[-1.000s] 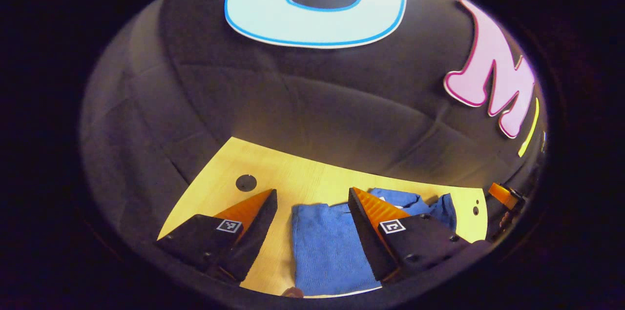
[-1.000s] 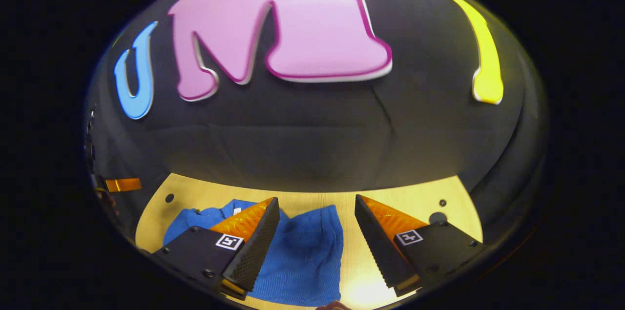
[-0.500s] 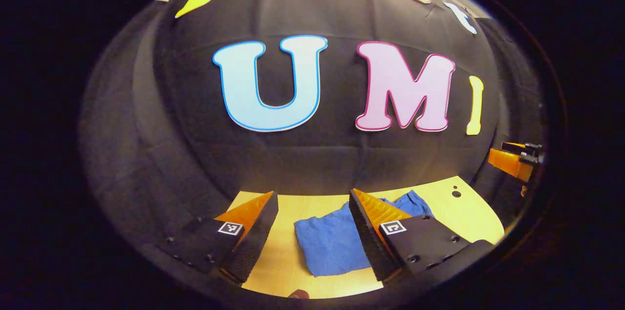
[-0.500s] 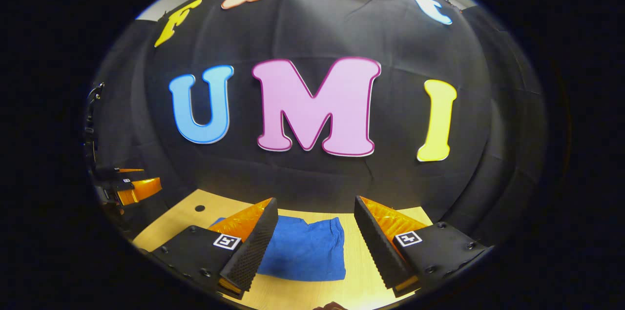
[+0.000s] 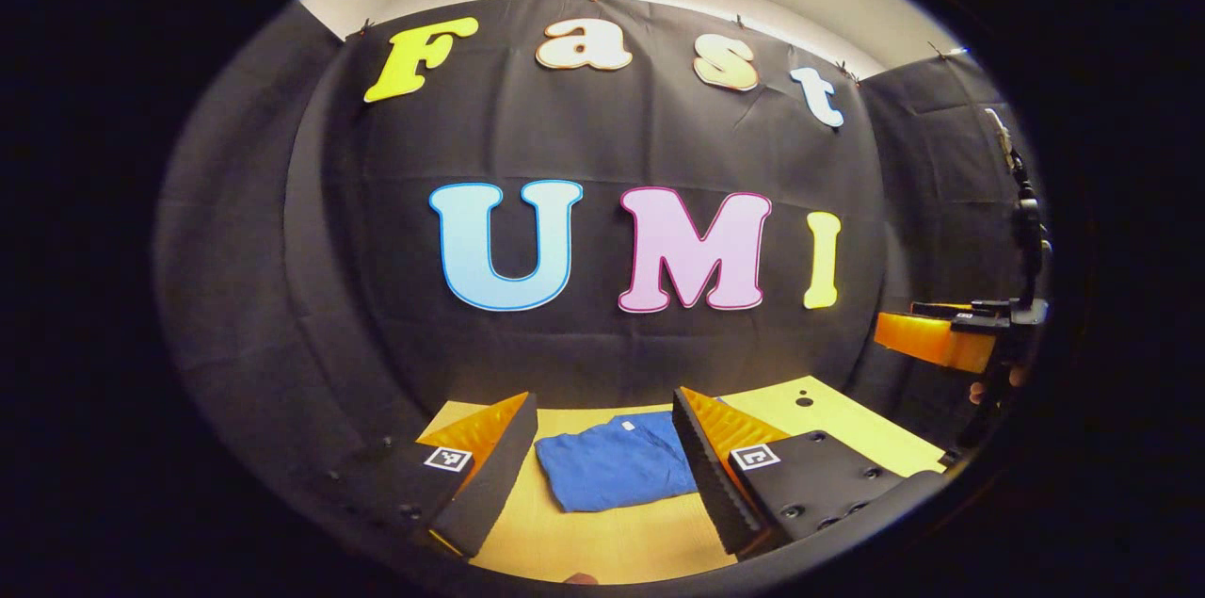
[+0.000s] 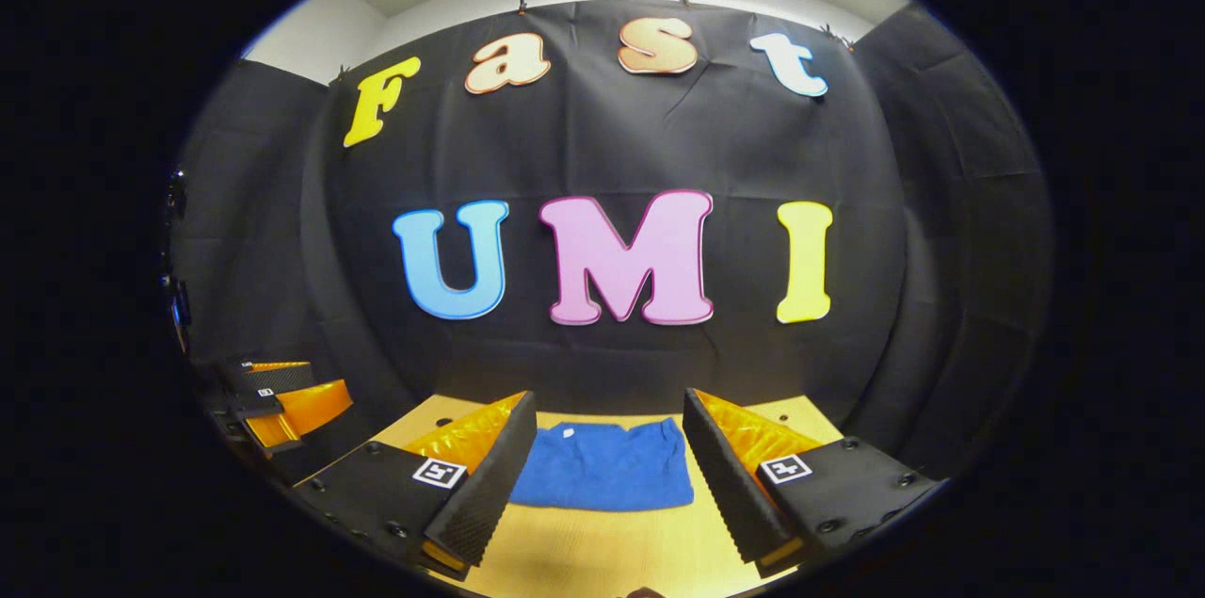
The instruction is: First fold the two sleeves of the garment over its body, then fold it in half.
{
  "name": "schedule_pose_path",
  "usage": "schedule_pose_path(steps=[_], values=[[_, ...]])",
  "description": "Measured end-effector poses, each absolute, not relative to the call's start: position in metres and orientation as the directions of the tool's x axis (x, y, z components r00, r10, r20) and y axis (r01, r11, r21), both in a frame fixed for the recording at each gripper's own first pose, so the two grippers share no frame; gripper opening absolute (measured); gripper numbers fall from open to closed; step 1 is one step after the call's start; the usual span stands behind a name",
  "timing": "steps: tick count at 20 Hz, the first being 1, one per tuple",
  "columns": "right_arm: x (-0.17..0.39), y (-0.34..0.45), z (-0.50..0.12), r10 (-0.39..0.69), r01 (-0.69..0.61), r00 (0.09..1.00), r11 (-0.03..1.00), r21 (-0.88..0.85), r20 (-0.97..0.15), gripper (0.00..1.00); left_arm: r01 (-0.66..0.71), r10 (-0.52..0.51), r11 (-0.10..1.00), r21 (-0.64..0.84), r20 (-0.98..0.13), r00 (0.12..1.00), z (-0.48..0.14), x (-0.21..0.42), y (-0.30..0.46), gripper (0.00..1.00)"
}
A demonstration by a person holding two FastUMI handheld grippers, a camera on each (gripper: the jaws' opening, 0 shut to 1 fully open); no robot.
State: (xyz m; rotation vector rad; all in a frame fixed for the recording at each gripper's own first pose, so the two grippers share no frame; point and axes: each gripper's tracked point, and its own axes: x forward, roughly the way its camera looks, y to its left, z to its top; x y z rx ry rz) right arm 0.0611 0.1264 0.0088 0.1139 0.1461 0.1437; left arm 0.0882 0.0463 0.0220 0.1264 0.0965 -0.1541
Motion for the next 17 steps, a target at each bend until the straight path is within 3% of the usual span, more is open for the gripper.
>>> schedule_pose_path(steps=[5,9,15,16,17], values=[[0.037,0.131,0.015,0.151,-0.136,0.981,0.982,0.129,-0.122,0.97,0.152,-0.14,0.983,0.101,-0.114,0.984,0.022,0.052,0.044,0.82],[0.028,0.139,0.021,0.175,-0.161,0.98,0.978,0.136,-0.097,0.97,0.121,-0.115,0.983,0.136,-0.055,0.992,0.035,0.049,0.044,0.81],[0.03,0.136,0.037,0.175,-0.172,0.983,0.983,0.072,-0.048,0.97,0.161,-0.162,0.974,0.159,-0.005,0.987,0.052,0.044,0.02,0.82],[0.032,0.133,0.043,0.166,-0.164,0.986,0.985,0.06,-0.034,0.89,0.172,-0.174,0.973,0.151,-0.001,0.985,0.056,0.043,0.016,0.82],[0.032,0.13,0.046,0.154,-0.152,0.988,0.987,0.061,-0.029,0.89,0.174,-0.177,0.974,0.147,0.003,0.984,0.061,0.042,0.014,0.82]])
